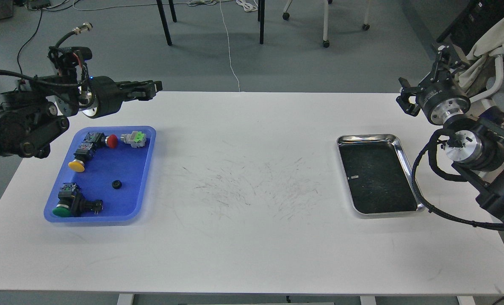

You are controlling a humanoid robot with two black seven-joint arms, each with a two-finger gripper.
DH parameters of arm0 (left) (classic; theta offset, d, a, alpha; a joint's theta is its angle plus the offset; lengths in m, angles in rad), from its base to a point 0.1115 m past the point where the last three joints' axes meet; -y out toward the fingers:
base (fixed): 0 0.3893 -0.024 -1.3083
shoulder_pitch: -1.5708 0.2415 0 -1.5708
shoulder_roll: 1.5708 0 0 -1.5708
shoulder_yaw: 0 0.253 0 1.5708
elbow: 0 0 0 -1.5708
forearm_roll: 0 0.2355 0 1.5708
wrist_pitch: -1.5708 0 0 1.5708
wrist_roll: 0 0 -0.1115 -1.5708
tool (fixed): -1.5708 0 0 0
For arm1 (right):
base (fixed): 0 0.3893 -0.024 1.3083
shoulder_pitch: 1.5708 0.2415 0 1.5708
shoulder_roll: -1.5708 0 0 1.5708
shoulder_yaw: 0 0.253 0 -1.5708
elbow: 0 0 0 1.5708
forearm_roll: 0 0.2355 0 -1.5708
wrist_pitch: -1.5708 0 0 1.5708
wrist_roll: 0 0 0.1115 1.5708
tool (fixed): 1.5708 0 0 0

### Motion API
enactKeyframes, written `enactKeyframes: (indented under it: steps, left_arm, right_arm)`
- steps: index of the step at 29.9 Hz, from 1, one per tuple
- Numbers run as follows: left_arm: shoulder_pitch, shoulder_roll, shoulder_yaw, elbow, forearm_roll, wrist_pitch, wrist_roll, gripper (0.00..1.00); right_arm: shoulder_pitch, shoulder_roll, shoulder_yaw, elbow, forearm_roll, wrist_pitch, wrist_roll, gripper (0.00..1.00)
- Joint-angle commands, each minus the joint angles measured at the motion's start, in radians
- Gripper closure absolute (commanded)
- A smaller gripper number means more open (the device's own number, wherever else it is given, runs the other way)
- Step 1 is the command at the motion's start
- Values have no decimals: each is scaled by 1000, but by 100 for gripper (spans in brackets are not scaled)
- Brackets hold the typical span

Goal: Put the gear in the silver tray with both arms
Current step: 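Carry the black gear with the left gripper toward the silver tray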

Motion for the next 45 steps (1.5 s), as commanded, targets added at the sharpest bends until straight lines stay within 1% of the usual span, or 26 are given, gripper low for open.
enactKeyframes:
  steps: [1,9,14,17,20,25,27,31,34,38,42,45]
  left_arm:
    - [-3,-43,-3,-28,-62,-17,0,91]
    - [-1,-206,0,-35,-56,-14,0,91]
    - [8,-344,44,4,-55,-8,0,91]
    - [15,-417,93,51,-56,4,0,91]
    - [20,-494,107,99,-56,10,0,91]
    - [48,-496,110,189,-55,24,0,92]
    - [57,-496,118,208,-53,29,0,93]
    - [77,-496,210,211,-53,73,0,94]
    - [88,-496,233,199,-55,87,0,94]
    - [94,-496,233,176,-56,122,0,94]
    - [103,-496,227,154,-66,138,0,94]
    - [104,-496,225,81,-56,174,0,94]
  right_arm:
    - [-3,-3,1,0,0,0,0,1]
    - [3,-1,0,0,0,0,-2,1]
    - [13,-4,-25,0,2,0,-2,1]
    - [14,-6,-25,0,2,0,-2,1]
    - [14,-6,-27,0,2,0,-2,1]
    - [14,-4,-27,-3,0,0,-2,1]
    - [16,-4,-28,-4,2,0,-3,1]
    - [16,-7,-28,-6,2,0,-3,1]
    - [16,-7,-30,-7,2,0,-5,1]
    - [16,-4,-30,-10,0,0,-3,1]
    - [16,-6,-30,-10,0,0,-3,1]
    - [14,-6,-30,-10,0,0,-3,1]
